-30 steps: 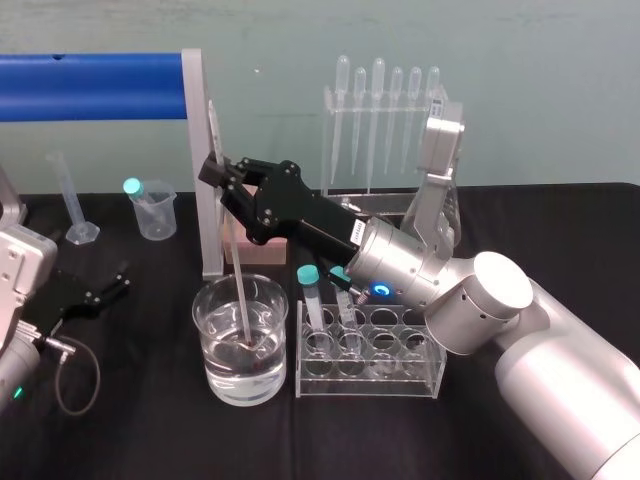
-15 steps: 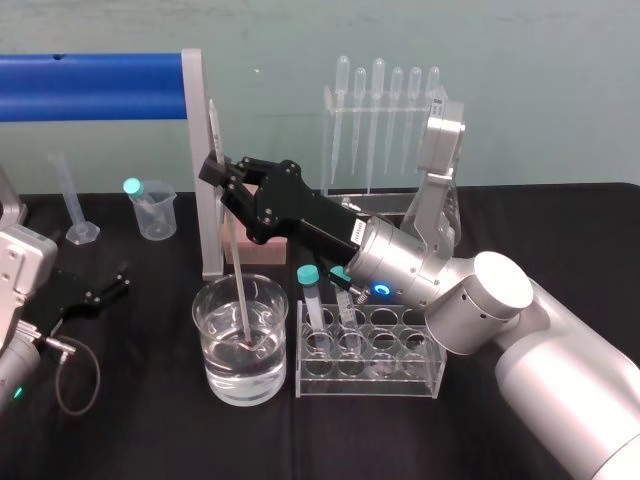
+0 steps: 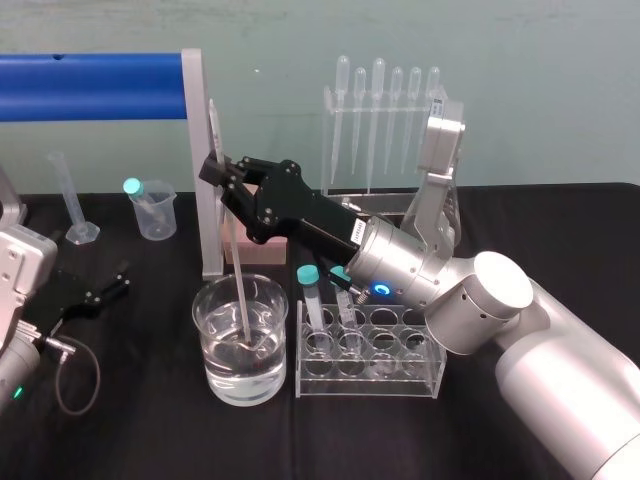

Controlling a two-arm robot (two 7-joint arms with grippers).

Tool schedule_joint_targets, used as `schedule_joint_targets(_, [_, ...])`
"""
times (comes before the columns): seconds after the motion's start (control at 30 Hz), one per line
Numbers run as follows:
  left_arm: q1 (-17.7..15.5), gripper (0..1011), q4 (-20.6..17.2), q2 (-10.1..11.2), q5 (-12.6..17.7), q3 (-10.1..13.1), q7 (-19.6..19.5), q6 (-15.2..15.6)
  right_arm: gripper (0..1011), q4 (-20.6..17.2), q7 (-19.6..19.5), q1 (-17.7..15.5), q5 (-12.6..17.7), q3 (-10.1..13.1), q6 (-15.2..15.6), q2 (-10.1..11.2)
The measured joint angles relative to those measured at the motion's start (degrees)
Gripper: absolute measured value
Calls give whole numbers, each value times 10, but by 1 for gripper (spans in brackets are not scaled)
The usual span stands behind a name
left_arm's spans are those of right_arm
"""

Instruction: Hold the thermometer with one hand and immerse one end into the beaker, then reinsert it into the test tube rack.

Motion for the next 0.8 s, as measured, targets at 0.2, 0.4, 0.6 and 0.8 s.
schedule_joint_targets(0.2, [0, 1008, 0, 0, 0, 0, 0, 0, 57, 0, 0, 0, 0, 0, 0, 0])
schedule_joint_targets(0.4, [0, 1008, 0, 0, 0, 0, 0, 0, 57, 0, 0, 0, 0, 0, 0, 0])
schedule_joint_targets(0.6, [0, 1008, 0, 0, 0, 0, 0, 0, 56, 0, 0, 0, 0, 0, 0, 0])
schedule_joint_targets(0.8, [0, 1008, 0, 0, 0, 0, 0, 0, 56, 0, 0, 0, 0, 0, 0, 0])
